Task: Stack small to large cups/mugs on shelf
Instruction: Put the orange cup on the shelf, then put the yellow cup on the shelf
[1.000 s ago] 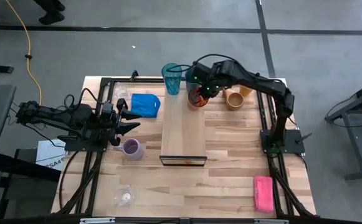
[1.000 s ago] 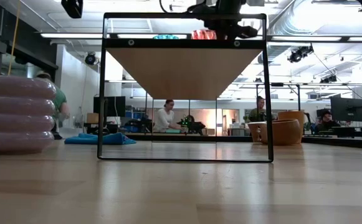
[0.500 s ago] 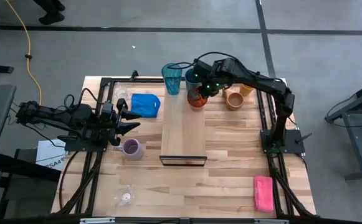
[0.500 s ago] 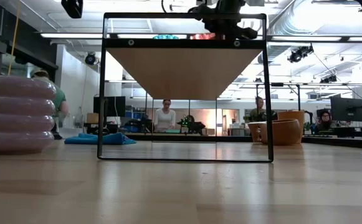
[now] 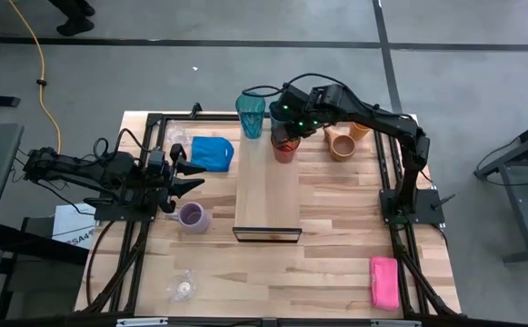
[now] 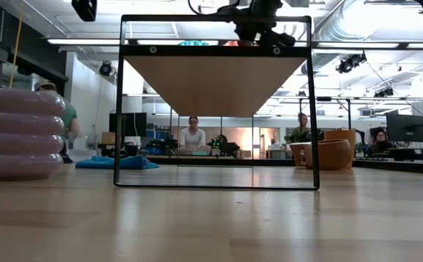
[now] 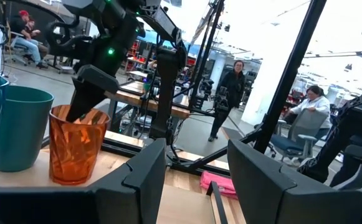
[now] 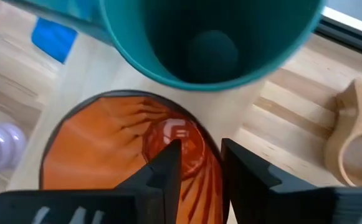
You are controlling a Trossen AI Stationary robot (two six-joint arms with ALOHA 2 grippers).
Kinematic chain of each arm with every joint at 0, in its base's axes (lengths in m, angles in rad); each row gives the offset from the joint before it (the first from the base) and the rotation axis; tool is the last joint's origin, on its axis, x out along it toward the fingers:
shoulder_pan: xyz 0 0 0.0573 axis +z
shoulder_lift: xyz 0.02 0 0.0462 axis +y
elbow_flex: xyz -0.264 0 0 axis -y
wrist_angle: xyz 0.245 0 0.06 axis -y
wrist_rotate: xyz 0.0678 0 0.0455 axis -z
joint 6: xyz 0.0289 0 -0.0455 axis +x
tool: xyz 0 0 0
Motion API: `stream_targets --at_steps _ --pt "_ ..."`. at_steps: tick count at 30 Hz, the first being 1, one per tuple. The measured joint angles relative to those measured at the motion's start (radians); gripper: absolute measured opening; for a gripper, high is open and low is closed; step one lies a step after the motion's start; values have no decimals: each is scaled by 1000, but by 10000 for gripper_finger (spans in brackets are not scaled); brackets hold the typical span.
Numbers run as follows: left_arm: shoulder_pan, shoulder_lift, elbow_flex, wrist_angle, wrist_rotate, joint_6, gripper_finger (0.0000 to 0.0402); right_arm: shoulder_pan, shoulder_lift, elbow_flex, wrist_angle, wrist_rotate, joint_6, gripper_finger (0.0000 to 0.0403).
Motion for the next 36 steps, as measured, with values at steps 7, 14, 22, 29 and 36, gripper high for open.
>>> stream_targets --at_steps 7,14,22,29,36 --pt "0 0 0 0 0 0 161 -8 0 0 28 1 -14 103" --pt "0 0 0 -1 0 0 161 -15 -2 21 7 36 -50 103" --pt "0 0 0 -2 -19 0 161 -10 -5 134 -33 39 -82 103" --pt "0 0 0 -2 -20 0 161 50 -5 240 -156 18 -206 103" --pt "0 0 0 -2 -25 0 161 226 -72 136 -199 33 -410 103"
